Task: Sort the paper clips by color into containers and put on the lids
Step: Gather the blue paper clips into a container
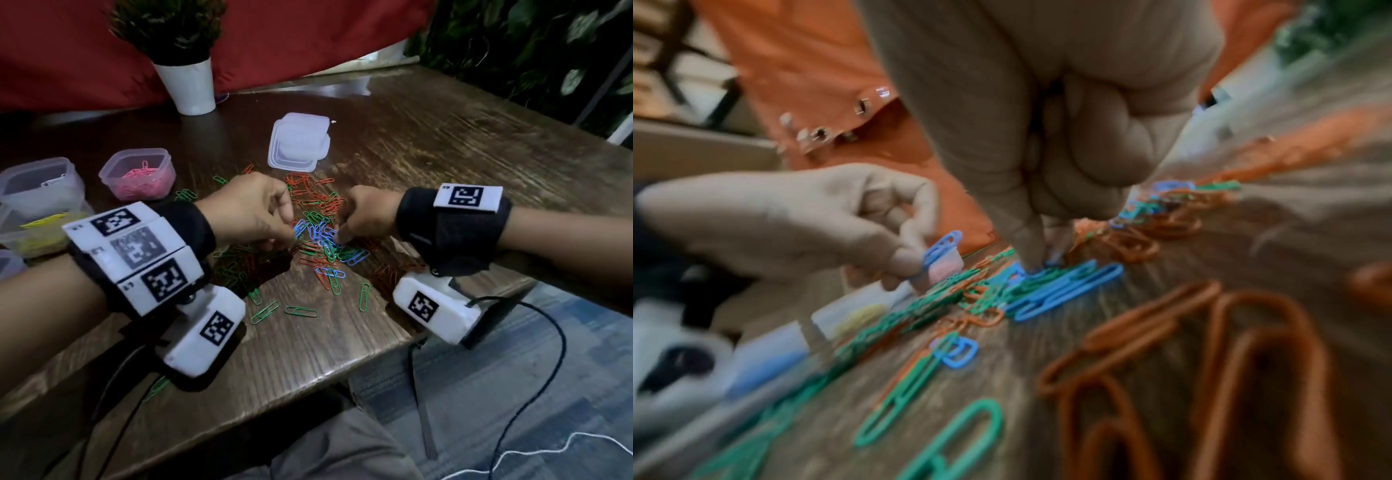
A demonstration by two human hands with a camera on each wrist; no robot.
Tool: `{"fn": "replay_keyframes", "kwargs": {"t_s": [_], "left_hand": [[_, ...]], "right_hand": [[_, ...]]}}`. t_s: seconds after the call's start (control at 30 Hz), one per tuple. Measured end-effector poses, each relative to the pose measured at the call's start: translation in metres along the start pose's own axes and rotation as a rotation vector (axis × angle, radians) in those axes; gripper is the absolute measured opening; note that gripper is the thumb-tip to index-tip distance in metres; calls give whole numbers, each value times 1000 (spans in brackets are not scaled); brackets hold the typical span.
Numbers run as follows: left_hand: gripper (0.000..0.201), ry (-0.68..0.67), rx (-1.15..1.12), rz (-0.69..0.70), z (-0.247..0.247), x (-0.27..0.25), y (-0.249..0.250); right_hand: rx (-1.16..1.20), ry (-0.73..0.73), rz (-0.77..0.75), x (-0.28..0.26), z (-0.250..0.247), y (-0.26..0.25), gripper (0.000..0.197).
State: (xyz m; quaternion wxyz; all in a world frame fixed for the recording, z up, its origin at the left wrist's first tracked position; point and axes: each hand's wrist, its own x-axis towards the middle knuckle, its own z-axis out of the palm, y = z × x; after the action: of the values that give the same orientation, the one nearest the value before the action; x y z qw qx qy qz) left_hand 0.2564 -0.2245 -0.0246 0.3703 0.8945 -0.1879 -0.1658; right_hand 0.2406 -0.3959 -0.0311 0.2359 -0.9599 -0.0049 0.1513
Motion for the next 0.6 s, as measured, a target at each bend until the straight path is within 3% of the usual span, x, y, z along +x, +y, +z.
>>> {"fn": "replay_keyframes", "kwargs": {"t_s": [0.07,0.2,0.33,0.4,0.6], "left_hand": [[27,-6,-14,-42,3,3,1],[20,-54,53,-112,9,8,0],[20,-116,13,-162,3,6,-5],[18,-120,-4,-182,-1,4,-9],[9,-132,41,-154,-3,-4,-11]], "right_hand": [[-31,30,-2,0,0,-6,19],[-156,33,1,0,4,-25,38],[-239,13,-4,4,5,-43,26],[-216,-52,11,8,2,-50,22],[-99,-166,75,18,-2,-57,35]]}}
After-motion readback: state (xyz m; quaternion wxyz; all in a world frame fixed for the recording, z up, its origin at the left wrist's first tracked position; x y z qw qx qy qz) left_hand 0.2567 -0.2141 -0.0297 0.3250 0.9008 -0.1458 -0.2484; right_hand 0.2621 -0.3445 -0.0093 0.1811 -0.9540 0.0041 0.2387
